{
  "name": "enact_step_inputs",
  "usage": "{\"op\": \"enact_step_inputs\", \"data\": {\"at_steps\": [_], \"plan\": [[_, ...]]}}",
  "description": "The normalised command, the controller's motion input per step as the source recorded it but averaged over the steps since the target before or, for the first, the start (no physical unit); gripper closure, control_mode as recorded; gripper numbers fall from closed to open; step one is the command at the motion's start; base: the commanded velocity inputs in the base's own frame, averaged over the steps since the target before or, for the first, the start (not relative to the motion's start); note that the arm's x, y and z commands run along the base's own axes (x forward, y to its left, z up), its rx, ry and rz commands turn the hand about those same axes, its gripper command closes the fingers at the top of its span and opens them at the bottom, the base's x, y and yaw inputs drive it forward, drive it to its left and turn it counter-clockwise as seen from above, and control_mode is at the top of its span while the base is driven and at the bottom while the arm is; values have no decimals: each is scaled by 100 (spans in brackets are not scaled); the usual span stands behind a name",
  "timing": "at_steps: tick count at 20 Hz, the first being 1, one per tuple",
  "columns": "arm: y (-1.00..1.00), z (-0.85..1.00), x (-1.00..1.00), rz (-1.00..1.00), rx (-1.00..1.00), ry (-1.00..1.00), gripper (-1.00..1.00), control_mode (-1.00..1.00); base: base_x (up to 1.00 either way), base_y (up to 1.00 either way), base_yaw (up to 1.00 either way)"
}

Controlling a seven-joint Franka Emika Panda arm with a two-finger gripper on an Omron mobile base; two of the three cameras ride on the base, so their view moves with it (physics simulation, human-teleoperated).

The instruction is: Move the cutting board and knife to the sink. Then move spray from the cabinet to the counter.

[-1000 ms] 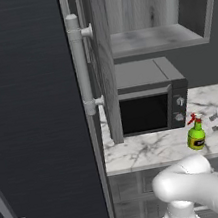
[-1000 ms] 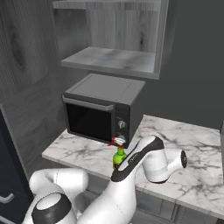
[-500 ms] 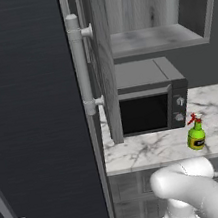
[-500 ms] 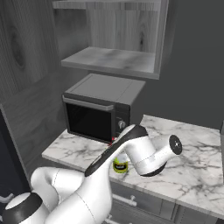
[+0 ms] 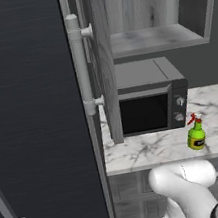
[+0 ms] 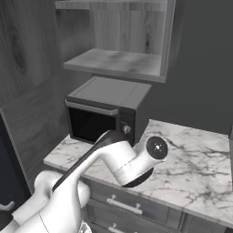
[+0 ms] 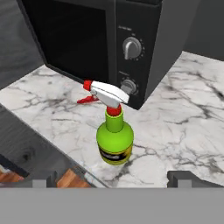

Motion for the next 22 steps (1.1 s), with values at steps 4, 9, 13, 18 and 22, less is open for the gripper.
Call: {"op": "enact_step_inputs", "data": {"at_steps": [4, 9, 13, 18, 22], "plan": [[31, 20, -27, -22, -6, -2, -100, -100, 0, 0, 0], [43, 16, -19, -23, -2, 0, -100, -100, 0, 0, 0], [47, 17, -4, -18, 0, 0, -100, -100, 0, 0, 0], [48, 21, -6, -12, -2, 0, -100, -100, 0, 0, 0], [43, 22, -15, -12, -2, 0, -100, -100, 0, 0, 0]]}}
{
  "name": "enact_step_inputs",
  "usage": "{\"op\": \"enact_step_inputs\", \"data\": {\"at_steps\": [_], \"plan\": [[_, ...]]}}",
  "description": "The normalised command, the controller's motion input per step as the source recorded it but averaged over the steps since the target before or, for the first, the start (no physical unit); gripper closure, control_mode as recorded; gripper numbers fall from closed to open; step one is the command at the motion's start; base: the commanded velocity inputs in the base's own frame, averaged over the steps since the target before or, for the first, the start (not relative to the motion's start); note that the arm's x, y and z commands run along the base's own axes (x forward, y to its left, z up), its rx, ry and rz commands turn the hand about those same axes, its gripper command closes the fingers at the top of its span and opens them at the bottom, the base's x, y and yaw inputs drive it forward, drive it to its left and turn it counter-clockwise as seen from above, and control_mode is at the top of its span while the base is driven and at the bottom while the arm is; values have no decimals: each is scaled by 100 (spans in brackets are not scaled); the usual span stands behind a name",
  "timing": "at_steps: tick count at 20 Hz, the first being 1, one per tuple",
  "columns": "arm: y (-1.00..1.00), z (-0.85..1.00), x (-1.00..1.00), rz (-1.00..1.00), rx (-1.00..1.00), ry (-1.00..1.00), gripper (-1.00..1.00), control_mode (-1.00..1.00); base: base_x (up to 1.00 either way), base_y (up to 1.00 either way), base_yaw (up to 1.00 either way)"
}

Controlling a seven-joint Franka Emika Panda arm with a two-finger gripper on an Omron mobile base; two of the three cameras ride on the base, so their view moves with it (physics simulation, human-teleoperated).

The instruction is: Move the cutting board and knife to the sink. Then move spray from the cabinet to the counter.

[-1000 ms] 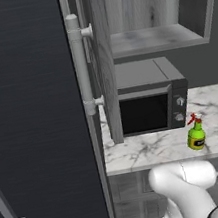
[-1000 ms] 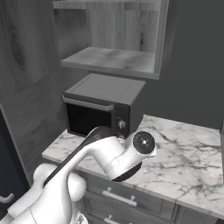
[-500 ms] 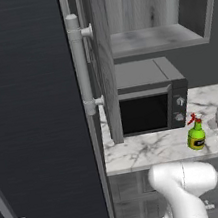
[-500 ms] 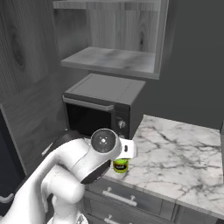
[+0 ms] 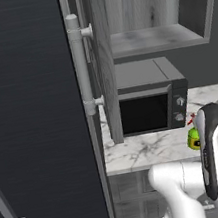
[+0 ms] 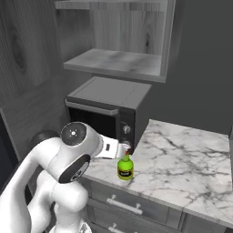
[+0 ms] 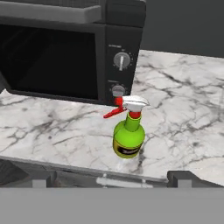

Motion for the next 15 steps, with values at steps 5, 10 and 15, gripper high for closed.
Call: {"op": "enact_step_inputs", "data": {"at_steps": [5, 10, 15], "plan": [[34, 22, -22, -16, 0, 0, -100, -100, 0, 0, 0], [20, 18, -39, -18, 0, 0, -100, -100, 0, 0, 0], [20, 0, -56, -16, 0, -4, -100, -100, 0, 0, 0]]}}
